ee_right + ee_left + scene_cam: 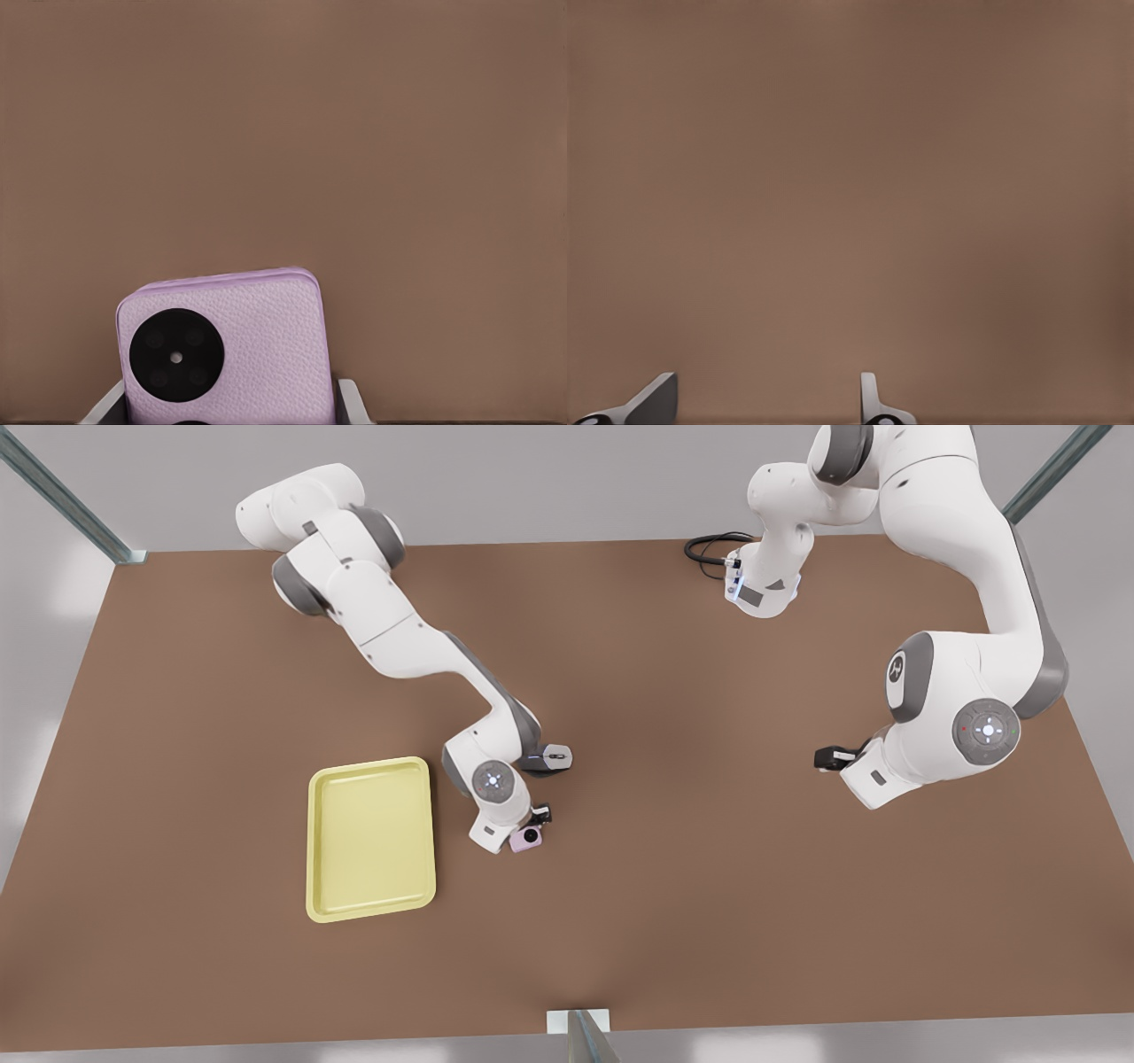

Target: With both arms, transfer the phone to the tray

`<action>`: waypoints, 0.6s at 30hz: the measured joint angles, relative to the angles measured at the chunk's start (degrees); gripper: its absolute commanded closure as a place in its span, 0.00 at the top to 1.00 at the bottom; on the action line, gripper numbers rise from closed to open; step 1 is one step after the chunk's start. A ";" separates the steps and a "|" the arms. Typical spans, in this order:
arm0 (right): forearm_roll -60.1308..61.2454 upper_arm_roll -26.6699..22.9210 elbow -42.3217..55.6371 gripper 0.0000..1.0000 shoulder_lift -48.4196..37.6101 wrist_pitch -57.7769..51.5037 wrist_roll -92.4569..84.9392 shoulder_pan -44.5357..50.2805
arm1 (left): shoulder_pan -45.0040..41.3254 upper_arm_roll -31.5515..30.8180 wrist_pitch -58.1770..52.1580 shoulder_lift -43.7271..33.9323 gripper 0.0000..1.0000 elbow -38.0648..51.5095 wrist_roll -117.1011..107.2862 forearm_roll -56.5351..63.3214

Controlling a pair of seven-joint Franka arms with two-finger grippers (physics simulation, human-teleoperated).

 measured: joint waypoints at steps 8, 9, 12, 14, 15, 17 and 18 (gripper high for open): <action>-0.02 -0.21 -19.12 0.80 -14.64 0.07 -5.35 -14.64 | -0.07 -0.01 -0.02 -0.03 1.00 0.03 -0.09 -0.07; -0.03 -0.29 -20.65 0.80 -15.37 0.13 -6.60 -17.04 | -0.08 -0.01 -0.01 -0.02 1.00 0.02 -0.12 -0.06; -0.05 -0.99 -24.92 0.81 -17.03 0.27 -10.55 -21.64 | -0.09 -0.02 -0.01 -0.05 1.00 0.28 -0.20 -0.05; -0.17 -1.42 -26.60 0.95 -17.14 0.36 -12.93 -22.23 | -0.05 -0.01 -0.01 -0.02 1.00 1.52 -0.52 -0.05; -0.20 -1.50 -26.91 1.00 -17.08 0.45 -14.02 -22.30 | -0.03 0.03 -0.01 -0.06 1.00 2.21 -0.77 -0.05; -0.23 -1.55 -27.07 1.00 -16.98 0.58 -16.01 -22.30 | -0.02 0.07 0.01 -0.14 1.00 3.18 -1.26 -0.01; -0.26 -1.56 -27.06 1.00 -17.26 0.58 -16.95 -22.29 | -0.05 0.07 0.03 -0.16 1.00 3.82 -1.48 0.00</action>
